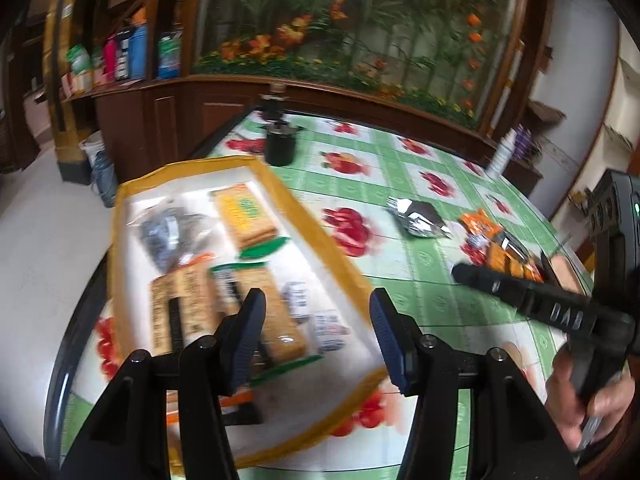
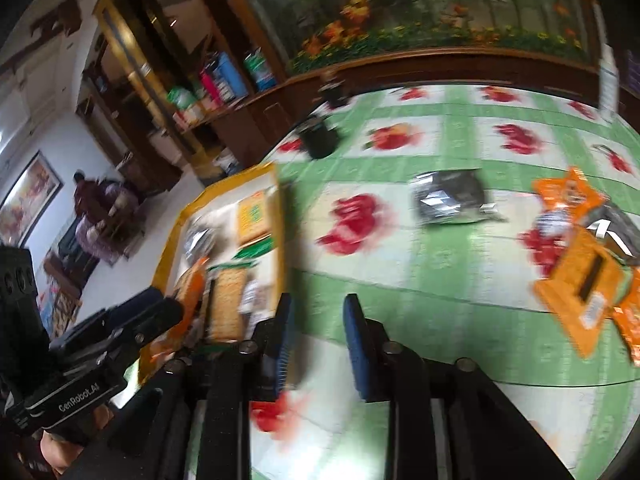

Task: Organize snacks
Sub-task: 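Move both tools back over the remaining snacks on the table, then grasp the silver foil bag with the left tool while the right tool grasps the leopard-print candy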

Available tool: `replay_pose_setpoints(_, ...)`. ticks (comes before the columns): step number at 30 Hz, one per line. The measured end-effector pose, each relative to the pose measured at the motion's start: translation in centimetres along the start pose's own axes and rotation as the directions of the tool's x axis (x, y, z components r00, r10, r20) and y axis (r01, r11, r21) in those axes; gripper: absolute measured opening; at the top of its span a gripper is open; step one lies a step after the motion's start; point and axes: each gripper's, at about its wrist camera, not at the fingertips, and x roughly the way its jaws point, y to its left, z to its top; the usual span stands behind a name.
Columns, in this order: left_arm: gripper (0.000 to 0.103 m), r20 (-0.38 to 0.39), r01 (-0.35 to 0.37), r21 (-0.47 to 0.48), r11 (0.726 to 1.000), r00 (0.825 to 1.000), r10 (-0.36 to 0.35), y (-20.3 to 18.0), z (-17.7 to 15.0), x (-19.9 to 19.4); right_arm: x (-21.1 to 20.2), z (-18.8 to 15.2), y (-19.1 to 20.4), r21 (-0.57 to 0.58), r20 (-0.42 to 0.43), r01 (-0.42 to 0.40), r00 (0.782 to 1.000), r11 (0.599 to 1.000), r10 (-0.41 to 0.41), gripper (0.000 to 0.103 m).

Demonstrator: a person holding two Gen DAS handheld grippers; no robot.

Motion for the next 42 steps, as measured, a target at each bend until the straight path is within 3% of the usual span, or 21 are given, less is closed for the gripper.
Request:
replay_pose_setpoints(5,0.057,-0.075,0.079,0.07,0.994,0.994,-0.074,-4.5,1.5,2.4,-3.0,0.7,-7.1,0.134,0.083,0.066,0.993,0.989,-0.078,0.038)
replay_pose_setpoints(8,0.072,-0.127,0.108,0.082,0.991,0.987,-0.098,-7.3,3.4,4.8,-4.5,0.6,-11.5,0.233,0.123,0.1,0.984,0.967,-0.131,0.038)
replay_pose_setpoints(10,0.088,-0.148,0.112,0.068,0.991,0.984,-0.101,-8.8,5.1,6.6,-5.1,0.4,-13.8,0.295,0.124,0.125,0.978,0.947,-0.167,0.038)
replay_pose_setpoints(11,0.09,-0.155,0.12,0.057,0.991,0.982,-0.11,-9.4,5.8,7.5,-5.4,0.4,-14.5,0.326,0.126,0.112,0.979,0.939,-0.16,0.038)
replay_pose_setpoints(13,0.09,-0.177,0.1,0.024,0.995,0.98,-0.095,-10.3,7.7,10.1,-6.3,0.4,-15.8,0.372,0.144,0.065,0.981,0.926,-0.127,0.038)
replay_pose_setpoints(17,0.09,-0.262,0.112,-0.049,0.993,0.957,-0.121,-11.6,10.9,16.5,-6.6,0.4,-16.6,0.42,0.154,0.034,0.982,0.907,-0.108,0.038)
replay_pose_setpoints(22,0.09,-0.357,0.032,-0.077,0.997,0.932,-0.057,-12.5,12.5,24.1,-6.9,0.3,-17.2,0.439,0.164,0.017,0.982,0.898,-0.098,0.038)
replay_pose_setpoints(27,0.09,-0.4,0.033,-0.034,0.999,0.915,-0.044,-13.6,11.2,25.4,-6.2,0.3,-18.0,0.457,0.138,0.03,0.985,0.889,-0.104,0.038)
replay_pose_setpoints(34,0.089,-0.388,0.071,0.083,0.994,0.921,-0.034,-15.2,6.8,21.7,-6.3,0.0,-18.0,0.464,0.138,-0.001,0.988,0.886,-0.071,0.038)
replay_pose_setpoints(38,0.089,-0.276,-0.015,0.222,0.975,0.958,0.078,-16.3,7.2,20.5,-6.9,-0.1,-18.2,0.472,0.157,-0.003,0.984,0.882,-0.081,0.038)
replay_pose_setpoints(40,0.09,-0.215,-0.09,0.29,0.953,0.964,0.157,-17.0,7.9,20.5,-6.9,-0.1,-18.3,0.477,0.157,0.006,0.983,0.879,-0.092,0.038)
replay_pose_setpoints(42,0.093,-0.211,-0.094,0.326,0.941,0.963,0.17,-17.3,8.7,21.6,-6.8,-0.1,-18.5,0.482,0.153,0.003,0.984,0.876,-0.088,0.038)
